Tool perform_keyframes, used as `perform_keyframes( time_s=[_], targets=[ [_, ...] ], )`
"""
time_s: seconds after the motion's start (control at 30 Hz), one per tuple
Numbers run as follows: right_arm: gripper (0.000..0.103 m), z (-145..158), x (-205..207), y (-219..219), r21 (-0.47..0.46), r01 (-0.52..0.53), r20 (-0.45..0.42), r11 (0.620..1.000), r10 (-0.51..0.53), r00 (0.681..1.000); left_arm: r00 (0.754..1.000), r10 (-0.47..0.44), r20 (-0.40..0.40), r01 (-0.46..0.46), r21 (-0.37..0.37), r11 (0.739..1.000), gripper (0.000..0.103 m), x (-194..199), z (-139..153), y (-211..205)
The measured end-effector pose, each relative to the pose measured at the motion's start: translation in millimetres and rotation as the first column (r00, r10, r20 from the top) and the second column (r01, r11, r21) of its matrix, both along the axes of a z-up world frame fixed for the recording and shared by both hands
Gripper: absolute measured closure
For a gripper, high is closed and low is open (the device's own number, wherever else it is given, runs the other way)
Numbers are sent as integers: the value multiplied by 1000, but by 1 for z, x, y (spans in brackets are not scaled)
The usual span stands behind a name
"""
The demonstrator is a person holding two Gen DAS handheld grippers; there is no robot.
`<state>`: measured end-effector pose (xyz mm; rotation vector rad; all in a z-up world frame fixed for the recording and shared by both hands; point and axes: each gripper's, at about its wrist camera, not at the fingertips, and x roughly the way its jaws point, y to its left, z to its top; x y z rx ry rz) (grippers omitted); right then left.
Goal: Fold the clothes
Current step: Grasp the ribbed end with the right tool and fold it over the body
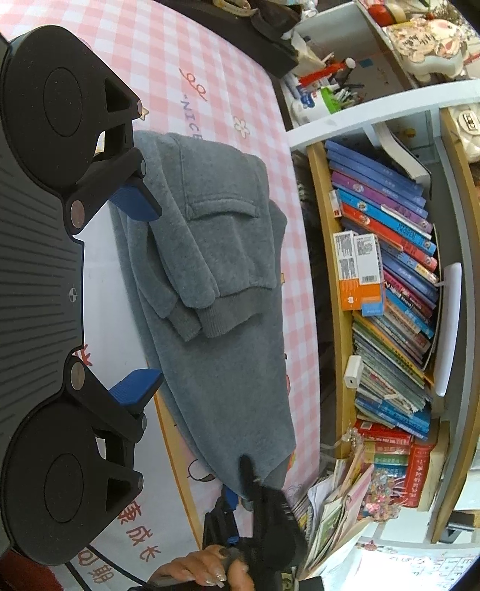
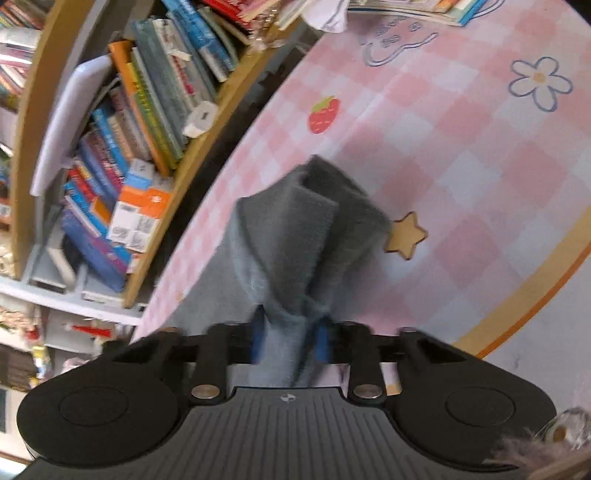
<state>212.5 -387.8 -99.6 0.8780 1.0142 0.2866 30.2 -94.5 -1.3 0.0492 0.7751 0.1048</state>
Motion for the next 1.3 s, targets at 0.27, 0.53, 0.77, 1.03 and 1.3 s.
perform_keyframes(
  time_s=[0.27, 0.53, 0.77, 1.03, 1.3],
  targets=[
    [91, 10, -30, -17, -47, 3, 34, 999, -1, 999, 999, -17, 30, 17, -11, 1000, 14, -2, 4, 2],
    [91, 14, -61, -45, -88, 105, 27, 991, -103, 994, 996, -74, 51, 77, -60, 995, 14, 2, 3, 3],
    [92, 48, -77, -20, -159, 112, 166, 981, -85, 982, 988, -124, 93, 132, -86, 988, 14, -3, 6, 17],
    [92, 112, -98, 70, -322, 31, 426, 946, 115, 898, 987, -88, 135, 104, -116, 988, 14, -19, 15, 69],
    [92, 159, -125, 175, -516, -55, 578, 855, 395, 714, 986, 18, 164, 7, -148, 989, 14, -38, 20, 134]
  ],
)
